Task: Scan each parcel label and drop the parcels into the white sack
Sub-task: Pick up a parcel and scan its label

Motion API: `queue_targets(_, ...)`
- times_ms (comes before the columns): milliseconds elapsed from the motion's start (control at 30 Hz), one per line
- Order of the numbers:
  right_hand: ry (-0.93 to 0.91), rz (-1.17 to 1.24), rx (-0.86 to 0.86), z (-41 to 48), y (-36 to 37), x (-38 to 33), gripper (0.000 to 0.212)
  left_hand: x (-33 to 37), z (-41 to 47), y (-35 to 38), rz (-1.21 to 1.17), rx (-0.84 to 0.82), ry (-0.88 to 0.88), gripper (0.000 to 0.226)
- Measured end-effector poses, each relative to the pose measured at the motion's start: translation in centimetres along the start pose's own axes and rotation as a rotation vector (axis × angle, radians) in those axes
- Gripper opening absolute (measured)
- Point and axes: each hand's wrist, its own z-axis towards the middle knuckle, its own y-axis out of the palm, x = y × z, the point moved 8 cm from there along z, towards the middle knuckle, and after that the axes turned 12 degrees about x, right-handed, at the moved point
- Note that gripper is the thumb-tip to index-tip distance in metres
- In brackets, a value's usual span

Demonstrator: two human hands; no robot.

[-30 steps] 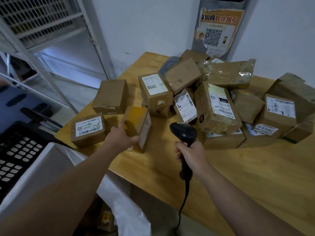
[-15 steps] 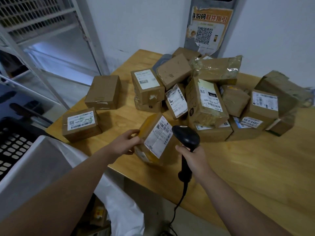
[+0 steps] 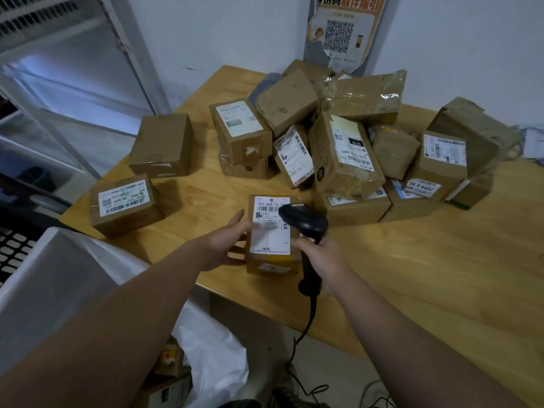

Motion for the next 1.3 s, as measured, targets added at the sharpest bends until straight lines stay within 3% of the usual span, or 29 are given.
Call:
queue_targets(100,0.005,-0.003,-0.027,-0.4,0.1,0.6,0.008,-1.2,0.3,-0.4,-0.044,0.107,-0.070,0.075)
queue_targets(200,0.005,-0.035,0.002,-0.6,-0.5,1.3,0.002,-1.8,-0.1,0.7,-0.099,0.087,-0.125,0.048)
queue_targets(333,0.005,-0.052,0.067,-0.9,-1.6,2.3,0.021,-1.7,-0.5,1.0,-0.209,0.049,-0.180,0.027)
queue_targets(400,0.010,-0.047,0.081,-1.0,-1.9,2.6,0.005,-1.5,-0.5,0.9,-0.184,0.037,-0.153,0.022)
queue_targets(467,0.003,-0.037,0.084,-0.9,-2.1,2.6,0.009,-1.0,-0.5,0.5,-0.119,0.025,-0.102,0.025)
queue_targets(633,-0.185,-0.072,0.251,-1.1,-3.1,0.1,0.017,1.6,-0.7,-0.7,0.193,0.055,0.096,0.064)
queue_targets(700,-0.218,-0.017,0.237,-1.5,-2.9,-1.0,0.017,3.2,-0.9,-1.1,0.174,0.126,0.180,0.059)
queue_targets(833,-0.206,0.020,0.093,-2.5,-1.7,-3.0,0.023,5.1,-1.9,-1.7,0.082,0.263,0.337,0.029)
queue_targets(1000,-0.185,0.045,0.070,-3.1,-1.9,-4.5,0.036,4.3,-1.8,-2.3,0.053,0.363,0.358,0.041)
queue_targets(1300,-0.210,-0.088,0.111,-3.1,-1.9,-4.8,0.037,3.9,0.0,-2.4,0.025,0.340,0.327,0.048)
